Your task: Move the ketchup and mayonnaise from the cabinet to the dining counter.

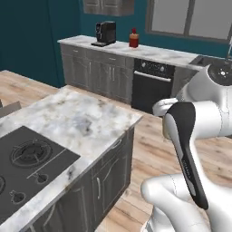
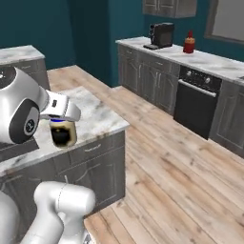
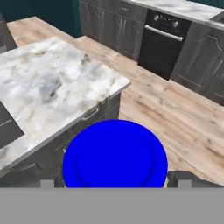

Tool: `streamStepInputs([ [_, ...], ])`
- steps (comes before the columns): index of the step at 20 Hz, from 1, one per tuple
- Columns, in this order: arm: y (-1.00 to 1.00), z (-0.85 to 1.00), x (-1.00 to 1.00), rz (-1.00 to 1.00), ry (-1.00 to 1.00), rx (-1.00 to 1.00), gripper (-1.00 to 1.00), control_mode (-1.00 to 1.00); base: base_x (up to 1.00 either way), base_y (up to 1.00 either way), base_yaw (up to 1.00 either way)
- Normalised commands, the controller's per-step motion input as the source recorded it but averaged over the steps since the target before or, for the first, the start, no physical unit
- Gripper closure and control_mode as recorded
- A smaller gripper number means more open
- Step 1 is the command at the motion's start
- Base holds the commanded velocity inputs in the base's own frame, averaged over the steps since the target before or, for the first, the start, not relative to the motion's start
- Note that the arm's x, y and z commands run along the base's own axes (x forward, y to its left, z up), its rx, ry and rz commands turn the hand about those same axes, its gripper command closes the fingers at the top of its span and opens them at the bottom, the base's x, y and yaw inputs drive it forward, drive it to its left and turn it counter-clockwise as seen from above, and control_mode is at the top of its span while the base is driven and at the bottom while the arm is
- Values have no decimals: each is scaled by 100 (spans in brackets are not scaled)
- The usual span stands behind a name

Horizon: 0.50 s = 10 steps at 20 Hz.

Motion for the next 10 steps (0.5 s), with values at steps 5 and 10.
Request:
streamStepInputs([
  [5, 0, 0, 0, 0, 0, 0, 100, 100, 72, 21, 50],
  [10, 0, 0, 0, 0, 0, 0, 100, 100, 96, 0, 28],
])
